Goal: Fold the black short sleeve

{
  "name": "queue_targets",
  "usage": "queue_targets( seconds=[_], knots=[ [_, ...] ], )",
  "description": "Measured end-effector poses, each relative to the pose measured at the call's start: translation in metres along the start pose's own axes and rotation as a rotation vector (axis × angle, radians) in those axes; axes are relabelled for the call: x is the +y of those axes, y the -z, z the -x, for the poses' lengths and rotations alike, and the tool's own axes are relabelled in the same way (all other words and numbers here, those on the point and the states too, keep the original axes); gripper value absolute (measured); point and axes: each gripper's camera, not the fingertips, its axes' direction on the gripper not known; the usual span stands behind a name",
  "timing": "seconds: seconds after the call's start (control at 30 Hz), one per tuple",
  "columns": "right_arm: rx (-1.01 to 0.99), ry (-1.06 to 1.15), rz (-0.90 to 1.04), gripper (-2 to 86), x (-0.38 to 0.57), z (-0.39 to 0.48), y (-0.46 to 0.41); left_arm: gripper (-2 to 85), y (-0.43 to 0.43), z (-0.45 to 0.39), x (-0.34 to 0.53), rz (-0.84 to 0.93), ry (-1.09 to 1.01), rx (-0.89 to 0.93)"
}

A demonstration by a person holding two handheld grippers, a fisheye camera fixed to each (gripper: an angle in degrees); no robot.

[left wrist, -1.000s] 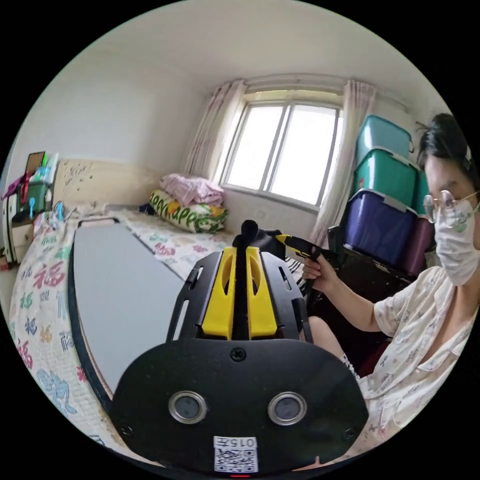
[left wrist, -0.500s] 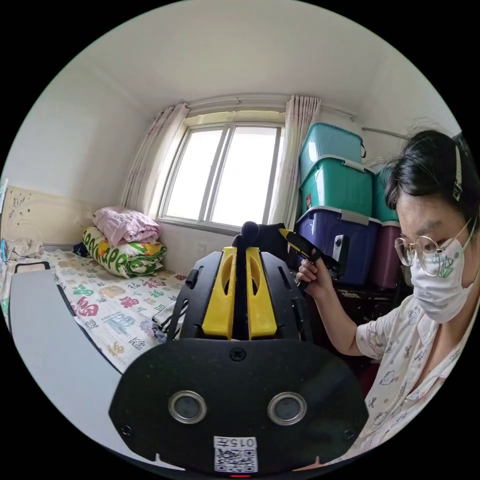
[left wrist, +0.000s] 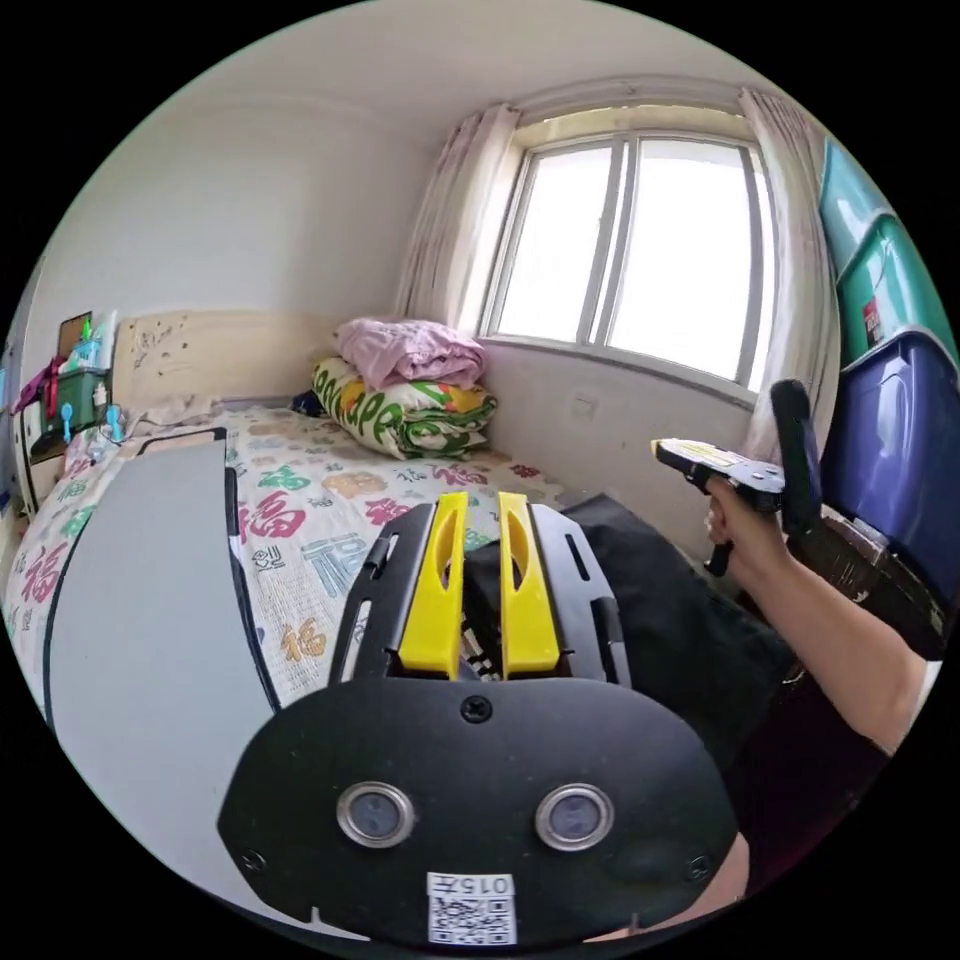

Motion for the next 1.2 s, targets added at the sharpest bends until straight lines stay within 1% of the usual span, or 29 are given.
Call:
queue_targets(
  seconds=[0.03, 0.1, 0.13, 0.2, 0.27, 0.33, 0.43, 0.5, 0.57, 0.63, 0.67, 0.7, 0.73, 0.77, 0.8, 0.83, 0.87, 0.9, 0.93, 0.97, 1.0, 1.03, 1.07, 1.1, 1.13, 1.17, 1.2],
  knots=[
    [-0.001, 0.031, 0.001, -0.7, 0.004, 0.01, -0.014, 3.5, -0.009, -0.018, -0.005, 0.008, -0.034, 0.013],
    [0.054, 0.15, 0.053, -0.9, 0.024, 0.05, -0.082, 2.2, -0.037, -0.041, -0.011, 0.08, -0.066, 0.061],
    [0.074, 0.174, 0.076, -0.9, 0.031, 0.057, -0.1, 1.7, -0.061, -0.054, -0.013, 0.134, -0.075, 0.082],
    [0.165, 0.243, 0.173, -1.0, 0.053, 0.075, -0.167, 1.2, -0.094, -0.071, -0.011, 0.2, -0.071, 0.056],
    [0.207, 0.285, 0.197, -1.0, 0.067, 0.078, -0.203, 0.7, -0.134, -0.096, -0.009, 0.291, -0.105, 0.024],
    [0.191, 0.301, 0.221, -1.0, 0.075, 0.072, -0.23, 0.5, -0.149, -0.118, -0.01, 0.315, -0.138, 0.03],
    [0.192, 0.31, 0.207, -1.0, 0.092, 0.06, -0.255, 0.4, -0.134, -0.148, -0.023, 0.318, -0.114, 0.047],
    [0.196, 0.313, 0.189, -1.0, 0.104, 0.051, -0.262, 0.3, -0.101, -0.166, -0.025, 0.314, -0.118, 0.055],
    [0.182, 0.313, 0.188, -1.0, 0.109, 0.043, -0.264, 0.3, -0.044, -0.182, -0.014, 0.268, -0.124, 0.083],
    [0.172, 0.288, 0.16, -1.0, 0.111, 0.028, -0.246, 0.2, 0.059, -0.206, 0.017, 0.182, -0.165, 0.084],
    [0.188, 0.203, 0.093, -1.0, 0.111, 0.012, -0.219, 0.2, 0.123, -0.219, 0.039, 0.126, -0.211, 0.013],
    [0.178, 0.111, 0.011, -1.0, 0.112, -0.005, -0.182, 0.2, 0.158, -0.225, 0.052, 0.089, -0.236, -0.044],
    [0.155, 0.075, -0.028, -1.0, 0.114, -0.013, -0.162, 0.2, 0.23, -0.236, 0.081, 0.006, -0.273, -0.184],
    [0.094, 0.014, -0.108, -1.0, 0.122, -0.027, -0.117, 0.2, 0.267, -0.24, 0.097, -0.034, -0.283, -0.261],
    [0.027, -0.027, -0.195, -1.0, 0.137, -0.038, -0.067, 0.2, 0.338, -0.246, 0.128, -0.093, -0.294, -0.415],
    [-0.007, -0.039, -0.244, -0.9, 0.148, -0.042, -0.041, 0.2, 0.408, -0.249, 0.16, -0.132, -0.289, -0.564],
    [-0.078, -0.052, -0.346, -0.9, 0.176, -0.047, 0.013, 0.3, 0.474, -0.251, 0.19, -0.148, -0.274, -0.712],
    [-0.148, -0.057, -0.436, -0.9, 0.208, -0.049, 0.064, 0.3, 0.505, -0.251, 0.205, -0.147, -0.252, -0.786],
    [-0.185, -0.059, -0.478, -0.8, 0.226, -0.049, 0.088, 0.6, 0.567, -0.247, 0.233, -0.134, -0.166, -0.921],
    [-0.26, -0.061, -0.544, -0.7, 0.261, -0.047, 0.13, 1.1, 0.625, -0.241, 0.262, -0.098, -0.073, -1.031],
    [-0.331, -0.068, -0.583, -0.4, 0.295, -0.04, 0.166, 1.4, 0.653, -0.237, 0.278, -0.077, -0.024, -1.078],
    [-0.363, -0.072, -0.594, -0.2, 0.311, -0.036, 0.181, 2.2, 0.706, -0.231, 0.311, -0.041, 0.088, -1.166],
    [-0.423, -0.085, -0.597, 0.7, 0.342, -0.026, 0.209, 3.2, 0.755, -0.227, 0.35, -0.016, 0.191, -1.246],
    [-0.493, -0.09, -0.58, 2.2, 0.369, -0.013, 0.233, 3.5, 0.777, -0.225, 0.372, -0.004, 0.242, -1.283],
    [-0.527, -0.082, -0.568, 3.1, 0.381, -0.005, 0.244, 4.3, 0.818, -0.222, 0.418, 0.021, 0.358, -1.35],
    [-0.585, -0.066, -0.534, 4.8, 0.403, 0.011, 0.264, 4.6, 0.837, -0.221, 0.442, 0.037, 0.413, -1.376],
    [-0.638, -0.07, -0.485, 5.8, 0.421, 0.026, 0.28, 5.3, 0.868, -0.22, 0.493, 0.079, 0.518, -1.41]
  ],
)
